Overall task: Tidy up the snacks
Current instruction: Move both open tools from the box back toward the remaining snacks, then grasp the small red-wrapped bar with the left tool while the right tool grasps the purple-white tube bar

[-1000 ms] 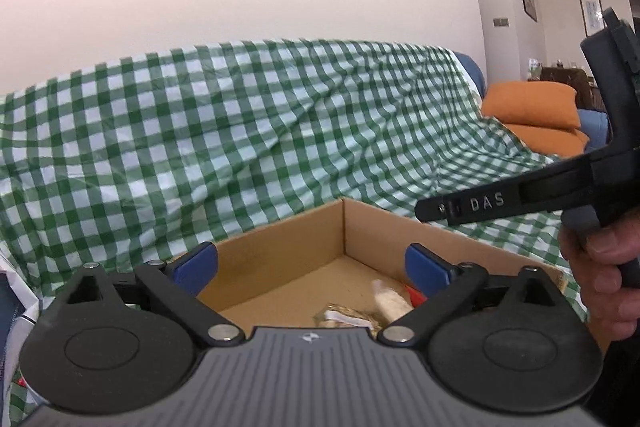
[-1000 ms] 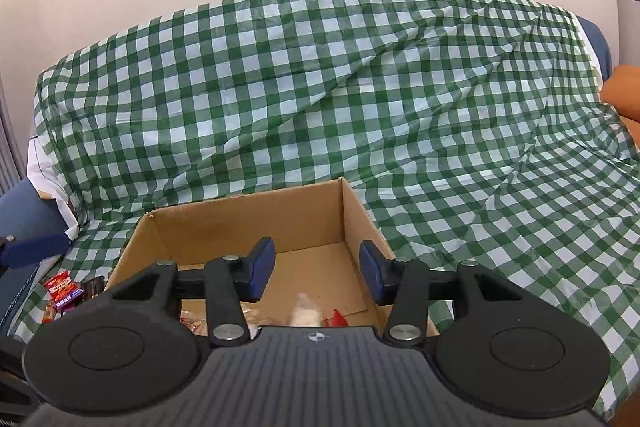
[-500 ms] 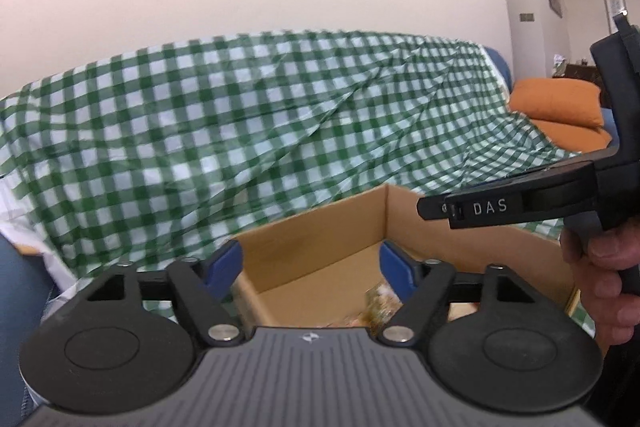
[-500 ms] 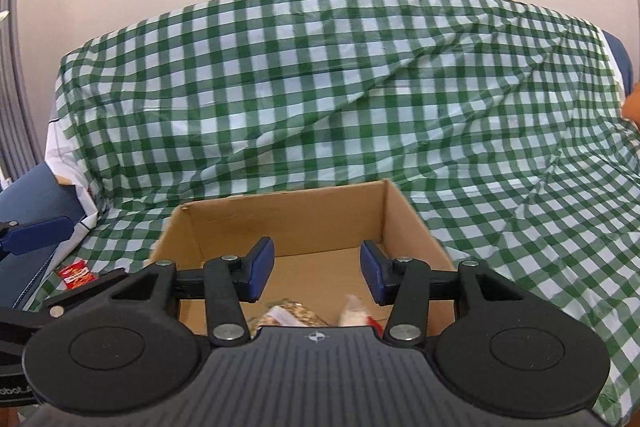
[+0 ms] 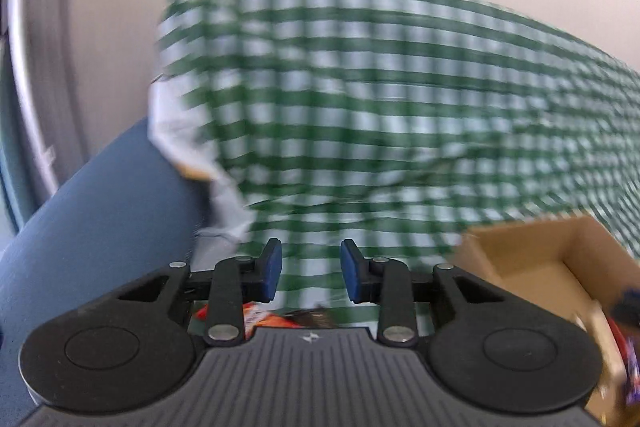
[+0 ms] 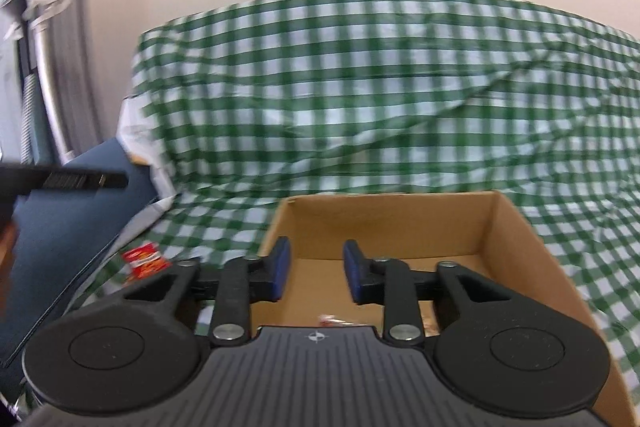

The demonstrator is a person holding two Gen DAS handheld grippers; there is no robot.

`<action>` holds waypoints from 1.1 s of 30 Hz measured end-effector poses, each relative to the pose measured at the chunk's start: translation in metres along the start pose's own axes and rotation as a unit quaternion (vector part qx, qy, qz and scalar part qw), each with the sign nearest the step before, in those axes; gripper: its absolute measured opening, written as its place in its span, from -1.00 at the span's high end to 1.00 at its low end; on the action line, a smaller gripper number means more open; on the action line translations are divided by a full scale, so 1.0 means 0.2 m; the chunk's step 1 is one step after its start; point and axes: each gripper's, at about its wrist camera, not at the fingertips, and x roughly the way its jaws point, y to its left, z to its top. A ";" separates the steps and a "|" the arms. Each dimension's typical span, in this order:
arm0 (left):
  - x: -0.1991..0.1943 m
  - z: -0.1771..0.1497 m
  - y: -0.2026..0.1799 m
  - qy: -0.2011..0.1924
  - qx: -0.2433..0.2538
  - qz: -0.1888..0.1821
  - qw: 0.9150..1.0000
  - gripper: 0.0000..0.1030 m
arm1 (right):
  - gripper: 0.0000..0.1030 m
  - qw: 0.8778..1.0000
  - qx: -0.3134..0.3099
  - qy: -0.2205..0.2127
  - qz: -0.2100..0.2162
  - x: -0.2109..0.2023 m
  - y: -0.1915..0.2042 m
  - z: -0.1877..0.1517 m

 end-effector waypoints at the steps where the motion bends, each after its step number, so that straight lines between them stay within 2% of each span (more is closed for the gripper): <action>1: 0.03 -0.01 0.06 0.007 -0.017 0.005 1.000 0.30 | 0.57 1.000 -0.010 0.000 0.007 0.00 0.03 0.00; 3: 0.07 -0.07 0.15 0.017 -0.035 0.013 0.999 0.30 | 0.57 0.999 -0.033 -0.004 0.017 0.00 0.08 0.00; 4: 0.10 -0.11 0.18 0.037 -0.035 0.017 0.999 0.30 | 0.57 0.999 -0.046 -0.007 0.023 0.00 0.11 0.00; 5: 0.16 -0.14 0.20 0.086 -0.027 0.034 0.995 0.30 | 0.57 0.998 -0.057 -0.010 0.028 0.00 0.14 0.00; 6: 0.19 -0.15 0.21 0.109 -0.026 0.053 0.992 0.30 | 0.57 0.997 -0.070 -0.011 0.035 0.00 0.16 0.00; 11: 0.25 -0.15 0.31 0.122 -0.063 0.047 0.989 0.30 | 0.56 0.988 -0.117 0.014 0.095 0.03 0.32 0.03; 18: 0.28 -0.15 0.41 0.133 -0.105 0.068 0.983 0.32 | 0.56 0.971 -0.163 0.044 0.170 0.17 0.69 0.09; 19: 0.30 -0.15 0.42 0.134 -0.109 0.068 0.983 0.36 | 0.56 0.970 -0.159 0.049 0.175 0.20 0.72 0.07; 21: 0.32 -0.16 0.45 0.141 -0.122 0.064 0.980 0.63 | 0.56 0.971 -0.139 0.064 0.184 0.27 0.78 0.00; 22: 0.34 -0.16 0.47 0.147 -0.132 0.060 0.979 0.66 | 0.56 0.971 -0.125 0.072 0.190 0.29 0.79 -0.04; 23: 0.35 -0.17 0.50 0.156 -0.145 0.051 0.976 0.74 | 0.56 0.971 -0.112 0.085 0.193 0.32 0.80 -0.08; 26: 0.43 -0.21 0.54 0.188 -0.173 0.027 0.966 0.75 | 0.56 0.968 -0.125 0.122 0.179 0.41 0.87 -0.19; 28: 0.49 -0.24 0.54 0.212 -0.174 0.018 0.961 0.75 | 0.48 0.966 -0.136 0.137 0.169 0.46 0.90 -0.22; 29: 0.51 -0.25 0.54 0.222 -0.169 0.018 0.960 0.75 | 0.35 0.966 -0.135 0.149 0.163 0.50 0.90 -0.25; 30: 0.53 -0.26 0.52 0.226 -0.162 0.019 0.960 0.75 | 0.26 0.966 -0.134 0.159 0.155 0.53 0.90 -0.26; 33: 0.58 -0.27 0.46 0.223 -0.127 0.015 0.966 0.67 | 0.25 0.963 -0.132 0.200 0.124 0.64 0.89 -0.31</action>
